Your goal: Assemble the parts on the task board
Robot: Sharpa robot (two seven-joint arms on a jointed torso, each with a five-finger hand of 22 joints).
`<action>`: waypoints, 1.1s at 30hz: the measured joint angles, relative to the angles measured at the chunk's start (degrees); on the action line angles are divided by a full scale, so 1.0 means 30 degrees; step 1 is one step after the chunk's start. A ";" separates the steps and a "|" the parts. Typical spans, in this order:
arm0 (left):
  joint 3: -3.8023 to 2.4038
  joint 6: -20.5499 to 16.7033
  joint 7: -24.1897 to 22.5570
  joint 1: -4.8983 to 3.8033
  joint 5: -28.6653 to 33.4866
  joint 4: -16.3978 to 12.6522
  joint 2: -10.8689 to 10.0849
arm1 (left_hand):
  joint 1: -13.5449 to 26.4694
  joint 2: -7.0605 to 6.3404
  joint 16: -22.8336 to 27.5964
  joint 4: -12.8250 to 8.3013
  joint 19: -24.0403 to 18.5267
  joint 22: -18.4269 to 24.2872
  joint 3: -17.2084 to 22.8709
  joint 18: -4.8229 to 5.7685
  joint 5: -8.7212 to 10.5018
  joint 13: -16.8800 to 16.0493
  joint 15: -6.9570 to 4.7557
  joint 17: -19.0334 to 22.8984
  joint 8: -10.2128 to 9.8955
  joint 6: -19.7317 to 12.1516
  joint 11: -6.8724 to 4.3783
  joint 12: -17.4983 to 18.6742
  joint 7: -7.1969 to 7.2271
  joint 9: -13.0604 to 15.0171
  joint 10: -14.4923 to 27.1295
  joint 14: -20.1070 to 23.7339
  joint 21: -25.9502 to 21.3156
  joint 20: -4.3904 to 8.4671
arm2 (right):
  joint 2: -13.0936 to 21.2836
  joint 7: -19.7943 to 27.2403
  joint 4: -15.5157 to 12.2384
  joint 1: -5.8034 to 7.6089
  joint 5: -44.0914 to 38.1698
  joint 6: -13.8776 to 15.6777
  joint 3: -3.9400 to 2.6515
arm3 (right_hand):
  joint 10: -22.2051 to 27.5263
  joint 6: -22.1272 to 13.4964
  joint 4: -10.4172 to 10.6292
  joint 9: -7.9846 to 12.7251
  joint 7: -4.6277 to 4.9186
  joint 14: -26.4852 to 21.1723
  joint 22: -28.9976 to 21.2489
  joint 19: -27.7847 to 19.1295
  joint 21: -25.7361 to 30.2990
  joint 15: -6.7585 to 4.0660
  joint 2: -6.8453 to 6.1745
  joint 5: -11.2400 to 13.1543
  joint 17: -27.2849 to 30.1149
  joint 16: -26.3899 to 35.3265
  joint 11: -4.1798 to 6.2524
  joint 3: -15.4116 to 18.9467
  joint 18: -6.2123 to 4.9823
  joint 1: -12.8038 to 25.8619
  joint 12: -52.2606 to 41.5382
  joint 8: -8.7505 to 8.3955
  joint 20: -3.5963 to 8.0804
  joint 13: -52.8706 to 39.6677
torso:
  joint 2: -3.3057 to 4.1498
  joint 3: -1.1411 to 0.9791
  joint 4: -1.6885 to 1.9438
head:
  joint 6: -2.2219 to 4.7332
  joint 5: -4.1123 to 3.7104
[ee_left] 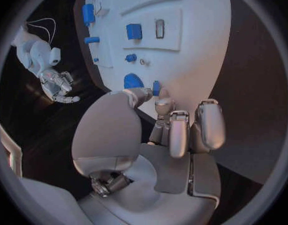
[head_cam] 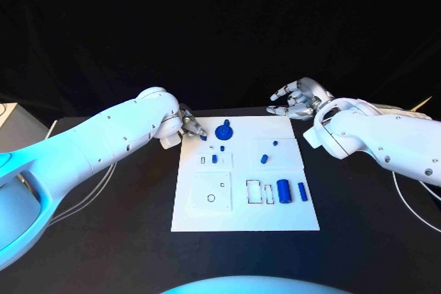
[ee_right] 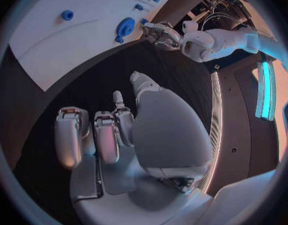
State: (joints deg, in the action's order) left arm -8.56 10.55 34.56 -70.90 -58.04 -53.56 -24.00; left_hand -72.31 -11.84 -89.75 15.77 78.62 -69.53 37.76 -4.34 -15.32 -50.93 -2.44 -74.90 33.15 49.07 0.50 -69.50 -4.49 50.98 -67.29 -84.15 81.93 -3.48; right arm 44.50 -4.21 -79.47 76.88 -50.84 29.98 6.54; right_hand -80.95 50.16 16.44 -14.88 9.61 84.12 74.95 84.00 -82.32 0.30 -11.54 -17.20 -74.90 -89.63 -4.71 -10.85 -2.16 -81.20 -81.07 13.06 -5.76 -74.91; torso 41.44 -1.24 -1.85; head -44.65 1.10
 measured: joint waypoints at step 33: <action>0.0052 -0.1311 -0.0015 0.0320 0.0963 -0.6402 -0.3772 | 0.0492 -0.0491 0.0000 0.0690 0.0413 -0.0885 0.1788 0.0000 -0.0070 0.0139 -0.0413 0.0000 0.2381 -0.0359 -0.0412 -0.0001 0.0330 -0.0001 -0.0694 0.0069 0.0228 0.0473 | 0.0175 0.0004 0.0233 -0.0141 0.0014 0.0000 0.0005 | 0.0000 0.0000 0.0054 -0.0002 0.0000 0.0000 -0.0007 -0.0001 0.0000 0.0000 0.0103 0.0001 0.0000 0.0000 0.0000 -0.0054 -0.0001 0.0102 0.0000 0.0000 0.0000 -0.0014 | -0.0225 0.0027 0.0176 | -0.0130 -0.0075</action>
State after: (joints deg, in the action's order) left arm -8.40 6.62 34.52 -69.94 -55.15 -72.76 -35.32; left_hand -70.84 -13.31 -89.75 17.84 79.86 -72.19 43.12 -4.34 -15.53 -50.51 -3.68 -74.91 40.29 47.99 -0.73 -69.50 -3.50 50.98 -69.37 -83.94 82.61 -2.06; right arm 45.02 -4.20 -78.77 76.46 -50.80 29.98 6.56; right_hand -80.95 50.16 16.60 -14.88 9.61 84.12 74.93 84.00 -82.32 0.30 -11.24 -17.20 -74.90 -89.63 -4.71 -11.01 -2.16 -80.90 -81.07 13.06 -5.76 -74.95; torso 40.76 -1.16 -1.32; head -45.04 0.88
